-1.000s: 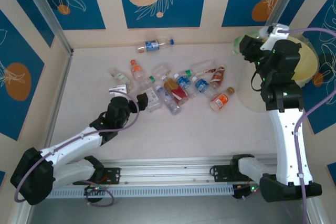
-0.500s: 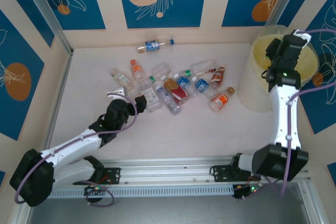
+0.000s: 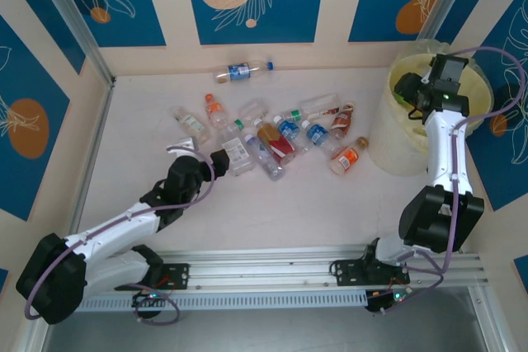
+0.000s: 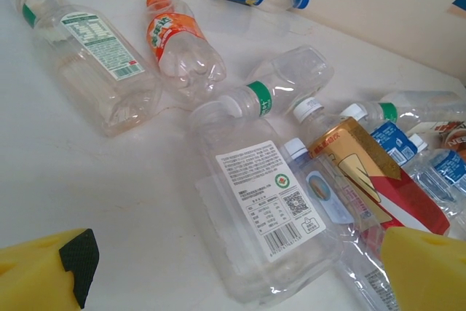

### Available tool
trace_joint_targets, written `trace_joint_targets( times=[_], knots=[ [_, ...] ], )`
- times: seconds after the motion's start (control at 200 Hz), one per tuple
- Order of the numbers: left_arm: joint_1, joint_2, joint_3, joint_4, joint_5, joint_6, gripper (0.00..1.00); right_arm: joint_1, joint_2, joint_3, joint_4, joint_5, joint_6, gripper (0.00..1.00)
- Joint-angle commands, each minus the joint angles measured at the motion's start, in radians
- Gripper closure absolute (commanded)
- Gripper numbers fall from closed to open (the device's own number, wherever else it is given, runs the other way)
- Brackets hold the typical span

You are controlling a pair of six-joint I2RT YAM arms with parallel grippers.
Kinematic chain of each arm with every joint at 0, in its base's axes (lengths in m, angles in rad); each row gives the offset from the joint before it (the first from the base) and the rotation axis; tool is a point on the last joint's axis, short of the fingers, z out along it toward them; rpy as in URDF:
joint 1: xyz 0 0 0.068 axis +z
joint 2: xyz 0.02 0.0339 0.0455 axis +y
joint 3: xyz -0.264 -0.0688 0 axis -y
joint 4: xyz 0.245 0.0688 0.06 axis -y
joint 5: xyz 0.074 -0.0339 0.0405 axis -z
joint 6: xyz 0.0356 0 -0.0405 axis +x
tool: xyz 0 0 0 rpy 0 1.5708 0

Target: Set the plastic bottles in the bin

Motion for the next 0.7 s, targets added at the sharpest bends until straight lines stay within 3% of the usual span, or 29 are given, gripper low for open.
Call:
trace_joint_targets(
  times=[0.0, 0.105, 0.295, 0.4, 0.515, 0.695],
  knots=[
    [0.019, -0.012, -0.017, -0.019, -0.031, -0.018, 0.00, 0.002, -0.043, -0.015, -0.046, -0.218, 0.035, 0.50],
    [0.024, -0.012, -0.016, -0.021, -0.032, -0.021, 0.00, -0.015, -0.032, -0.029, -0.045, -0.229, 0.034, 0.49],
    [0.032, -0.003, -0.013, -0.035, -0.032, -0.036, 0.00, -0.028, 0.030, -0.029, -0.052, -0.066, 0.024, 0.40],
    [0.044, 0.005, 0.001, -0.077, -0.039, -0.057, 0.00, -0.035, 0.073, 0.001, -0.071, -0.085, 0.015, 0.37],
    [0.058, 0.012, 0.005, -0.102, -0.032, -0.080, 0.00, -0.036, 0.098, 0.025, -0.088, -0.115, 0.011, 0.27],
    [0.087, 0.024, 0.032, -0.171, -0.024, -0.112, 0.00, -0.038, 0.068, 0.036, -0.094, 0.029, 0.034, 0.14]
  ],
)
